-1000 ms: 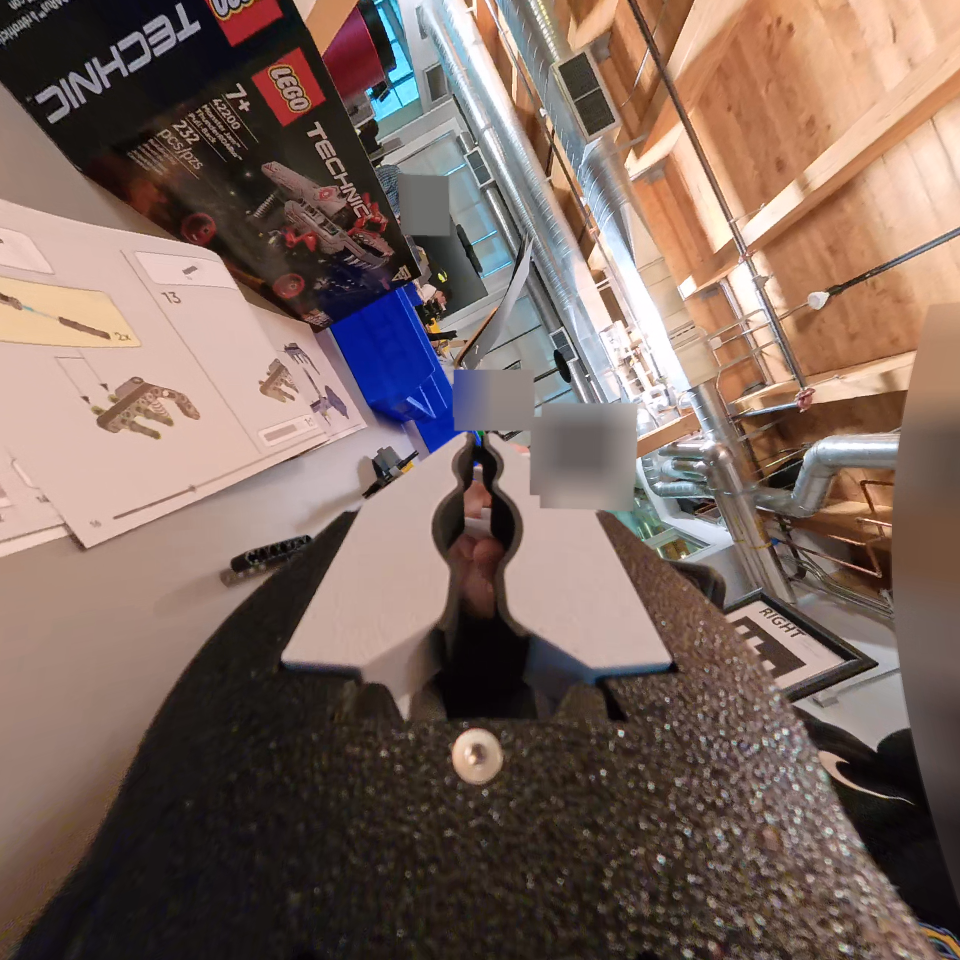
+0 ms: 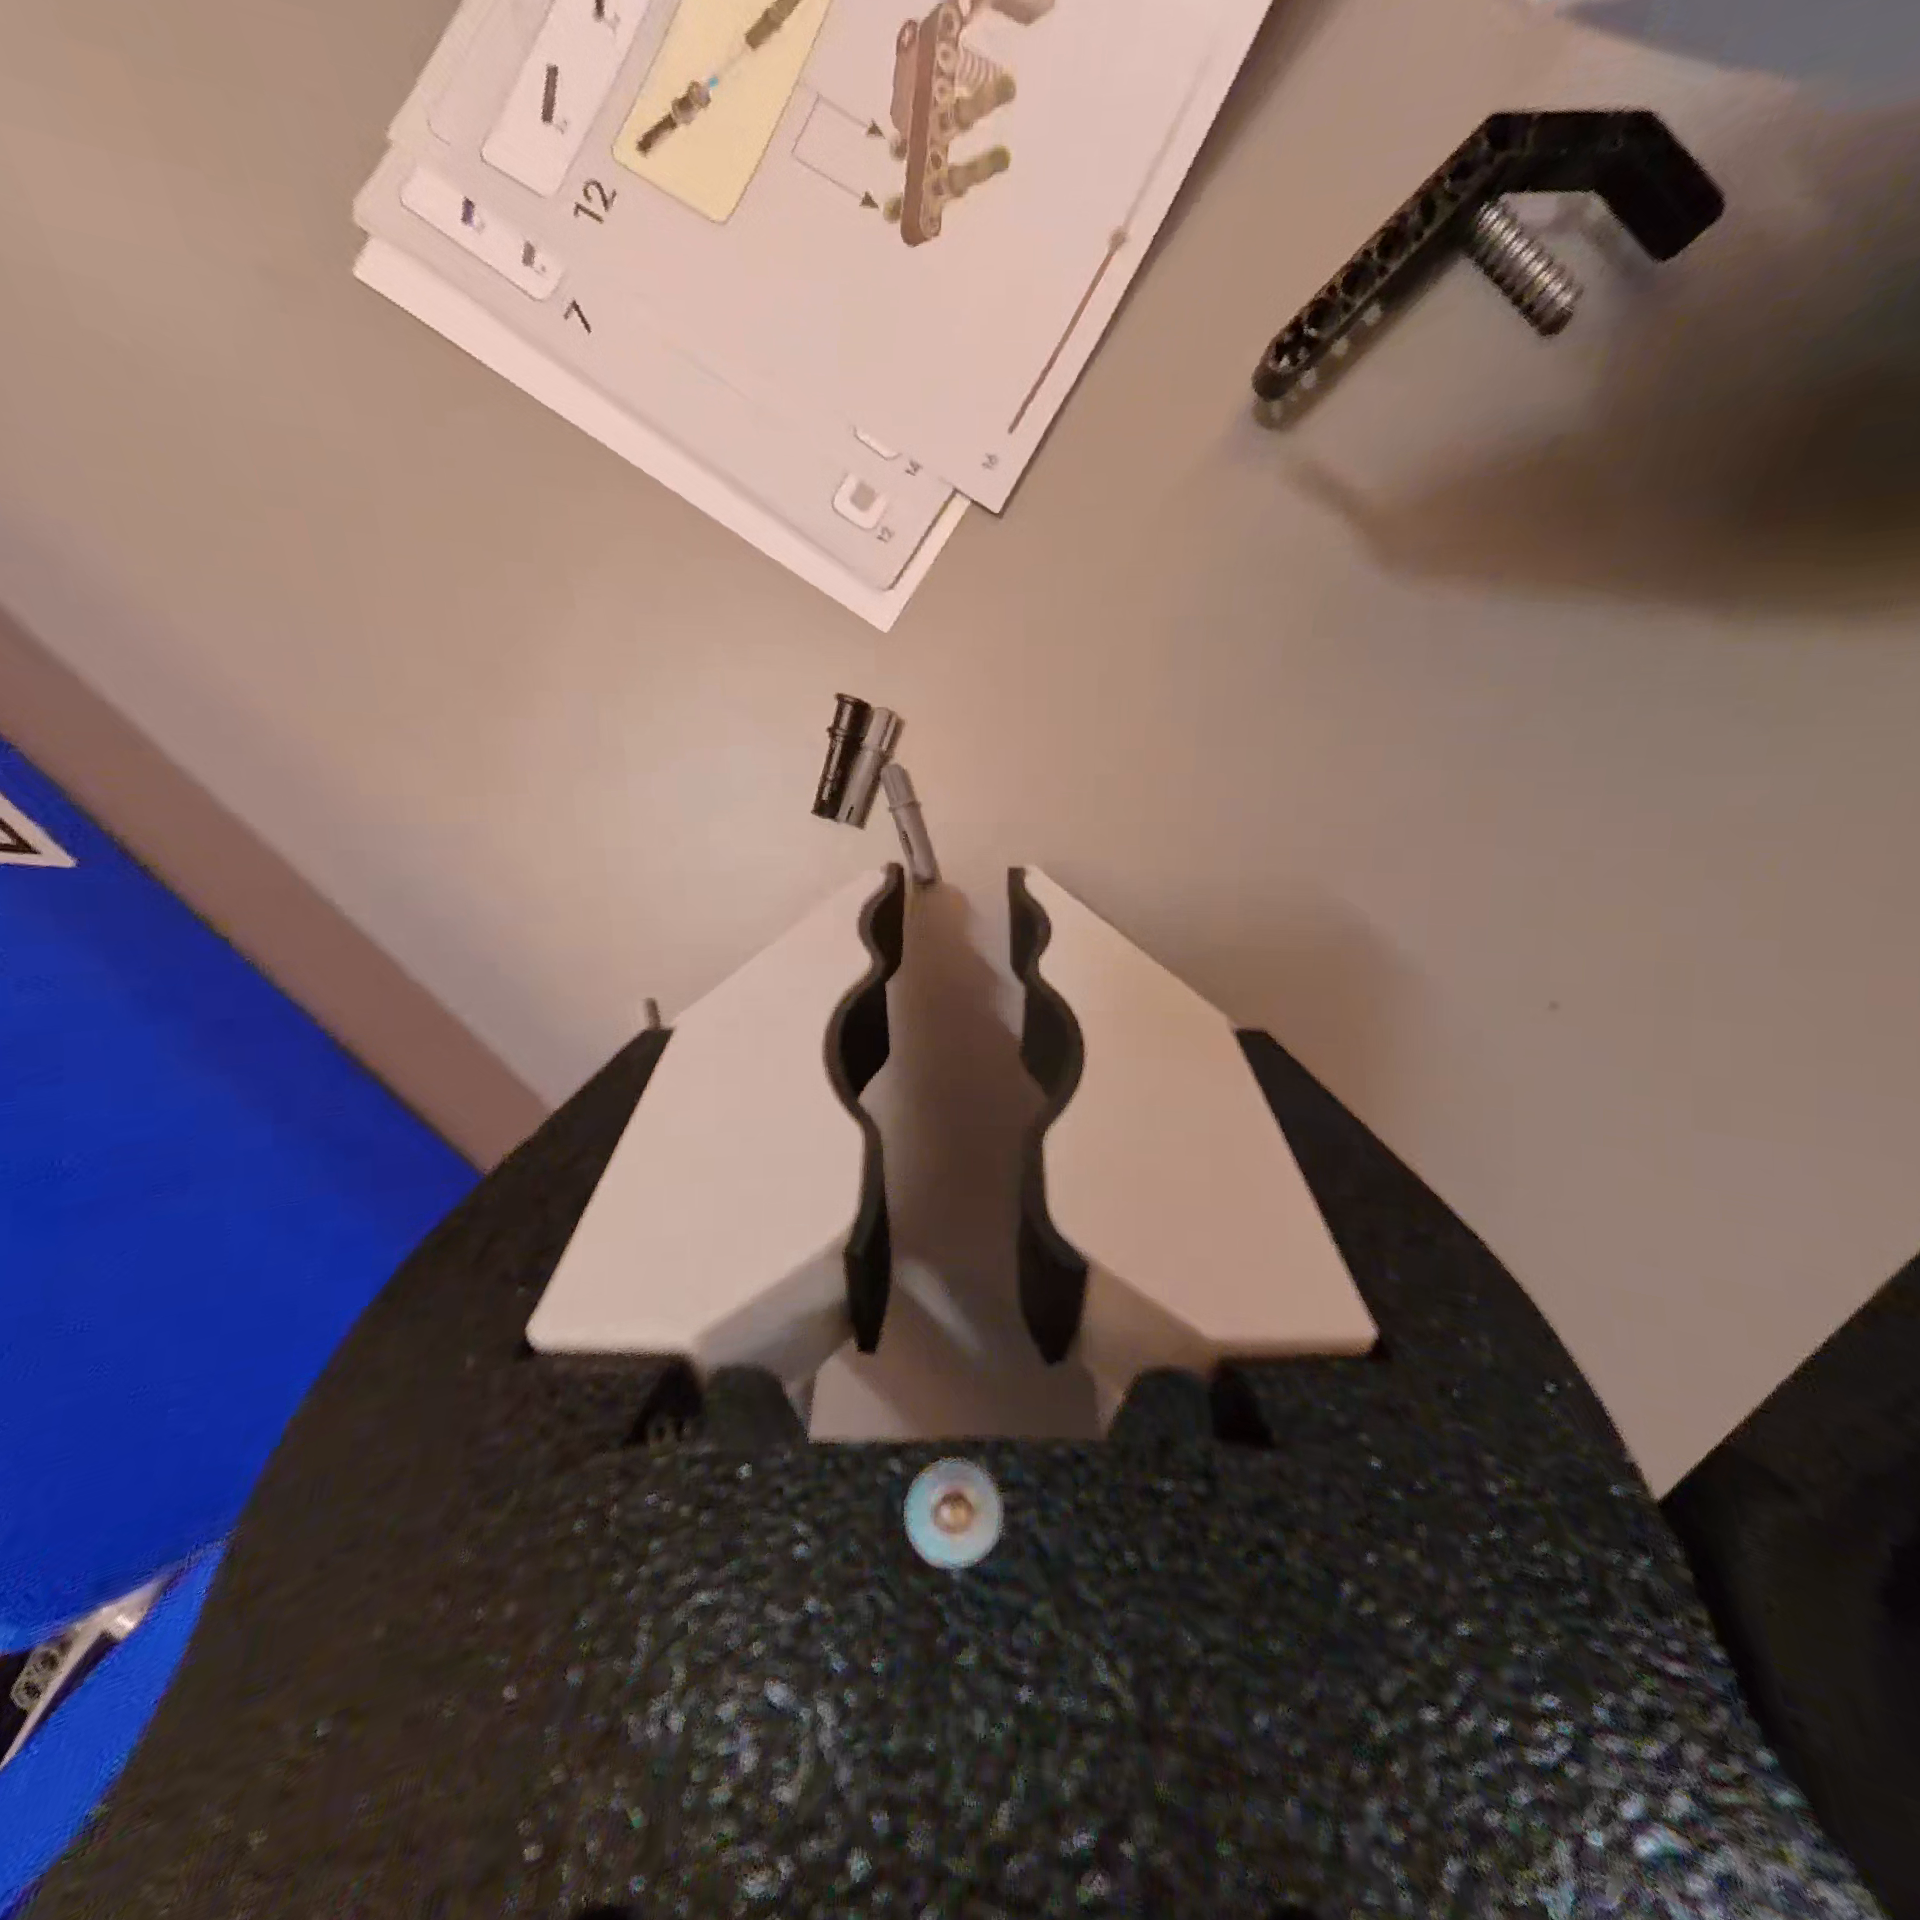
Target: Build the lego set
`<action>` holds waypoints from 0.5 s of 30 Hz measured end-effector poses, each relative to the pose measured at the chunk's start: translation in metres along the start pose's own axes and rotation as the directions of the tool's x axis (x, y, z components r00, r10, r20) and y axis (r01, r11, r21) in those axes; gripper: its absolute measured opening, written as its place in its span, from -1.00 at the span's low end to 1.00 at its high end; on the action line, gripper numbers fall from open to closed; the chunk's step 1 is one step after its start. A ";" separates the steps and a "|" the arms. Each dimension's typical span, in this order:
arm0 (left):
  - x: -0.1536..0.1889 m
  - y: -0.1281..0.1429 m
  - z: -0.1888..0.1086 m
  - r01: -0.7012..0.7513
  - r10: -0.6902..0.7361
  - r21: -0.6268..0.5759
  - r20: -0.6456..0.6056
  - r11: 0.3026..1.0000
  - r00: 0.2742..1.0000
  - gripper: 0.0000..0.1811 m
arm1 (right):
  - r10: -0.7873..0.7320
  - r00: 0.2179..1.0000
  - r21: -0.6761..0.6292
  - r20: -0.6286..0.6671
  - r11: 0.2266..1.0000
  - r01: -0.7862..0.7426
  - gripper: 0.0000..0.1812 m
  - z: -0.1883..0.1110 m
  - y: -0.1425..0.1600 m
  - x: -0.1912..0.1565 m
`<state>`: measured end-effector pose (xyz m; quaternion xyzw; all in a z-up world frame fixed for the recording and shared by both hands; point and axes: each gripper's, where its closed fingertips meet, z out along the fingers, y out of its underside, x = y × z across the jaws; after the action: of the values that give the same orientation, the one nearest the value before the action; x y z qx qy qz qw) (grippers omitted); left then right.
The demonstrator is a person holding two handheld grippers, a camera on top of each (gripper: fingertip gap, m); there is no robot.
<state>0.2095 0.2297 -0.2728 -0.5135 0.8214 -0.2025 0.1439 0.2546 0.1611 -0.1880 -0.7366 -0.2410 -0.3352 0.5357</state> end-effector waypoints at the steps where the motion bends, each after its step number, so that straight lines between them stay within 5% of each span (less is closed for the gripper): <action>1: 0.001 0.003 0.001 0.001 -0.002 -0.015 -0.005 1.000 1.000 -0.78 | 0.001 1.000 -0.003 0.000 1.000 -0.001 -0.97 0.000 0.001 0.000; 11: -0.001 -0.005 0.012 0.023 -0.023 0.012 0.008 1.000 1.000 -0.81 | 0.026 0.999 0.004 0.044 1.000 -0.026 -0.97 -0.001 0.000 -0.006; 15: 0.005 -0.006 0.015 -0.006 0.006 0.007 -0.006 1.000 1.000 -1.00 | 0.113 0.988 0.034 0.107 0.993 -0.117 -0.97 -0.003 -0.005 -0.010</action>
<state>0.2184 0.2197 -0.2836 -0.5097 0.8228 -0.2063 0.1438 0.2436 0.1596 -0.1921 -0.7549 -0.2325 -0.2597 0.5555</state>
